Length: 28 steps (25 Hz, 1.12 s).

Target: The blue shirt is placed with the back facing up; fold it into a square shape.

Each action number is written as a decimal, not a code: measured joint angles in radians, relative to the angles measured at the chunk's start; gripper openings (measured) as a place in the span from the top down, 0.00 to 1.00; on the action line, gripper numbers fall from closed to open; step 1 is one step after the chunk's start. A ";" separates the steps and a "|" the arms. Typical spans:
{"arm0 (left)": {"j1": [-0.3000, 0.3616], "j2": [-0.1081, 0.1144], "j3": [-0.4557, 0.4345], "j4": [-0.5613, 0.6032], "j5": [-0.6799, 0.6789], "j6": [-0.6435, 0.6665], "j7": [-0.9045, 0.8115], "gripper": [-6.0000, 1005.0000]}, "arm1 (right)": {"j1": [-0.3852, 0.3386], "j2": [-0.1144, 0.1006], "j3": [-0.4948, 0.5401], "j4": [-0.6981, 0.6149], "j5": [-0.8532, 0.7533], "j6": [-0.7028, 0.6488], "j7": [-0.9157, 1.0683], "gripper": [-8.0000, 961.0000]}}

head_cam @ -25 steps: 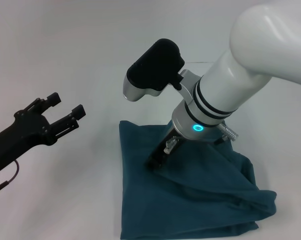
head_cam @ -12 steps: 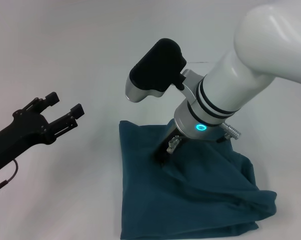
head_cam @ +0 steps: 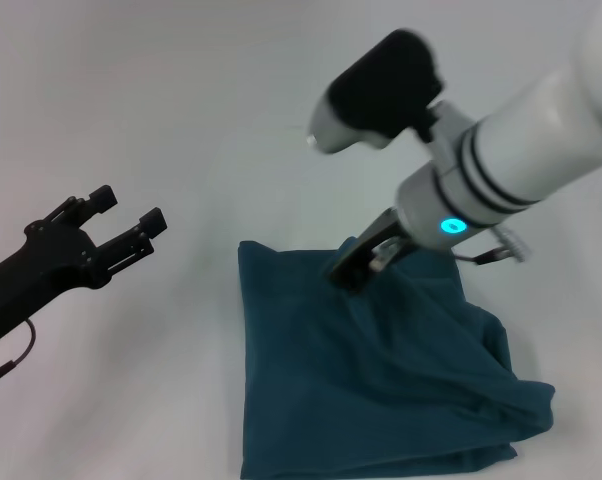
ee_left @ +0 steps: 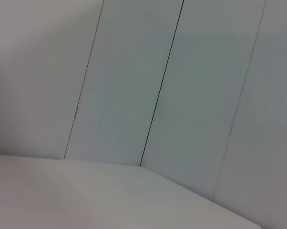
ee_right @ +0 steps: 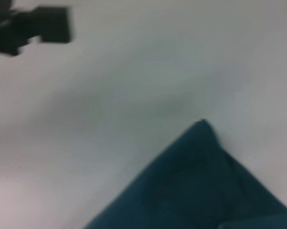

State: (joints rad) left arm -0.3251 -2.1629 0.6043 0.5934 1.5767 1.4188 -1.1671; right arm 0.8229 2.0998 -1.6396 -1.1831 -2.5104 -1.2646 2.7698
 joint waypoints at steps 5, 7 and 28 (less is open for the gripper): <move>0.000 0.000 0.000 0.000 -0.001 0.000 -0.001 0.13 | -0.076 -0.001 0.076 -0.087 -0.084 -0.039 0.018 0.95; 0.000 0.000 0.000 0.000 -0.001 0.000 -0.002 0.13 | -0.098 -0.002 0.102 -0.103 -0.104 -0.045 0.018 0.95; -0.012 0.000 0.002 0.000 -0.010 0.008 -0.034 0.13 | -0.132 -0.008 0.213 -0.068 -0.307 0.041 -0.005 0.93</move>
State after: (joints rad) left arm -0.3366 -2.1628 0.6064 0.5937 1.5666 1.4269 -1.2010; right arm 0.6913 2.0923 -1.4262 -1.2516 -2.8170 -1.2236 2.7650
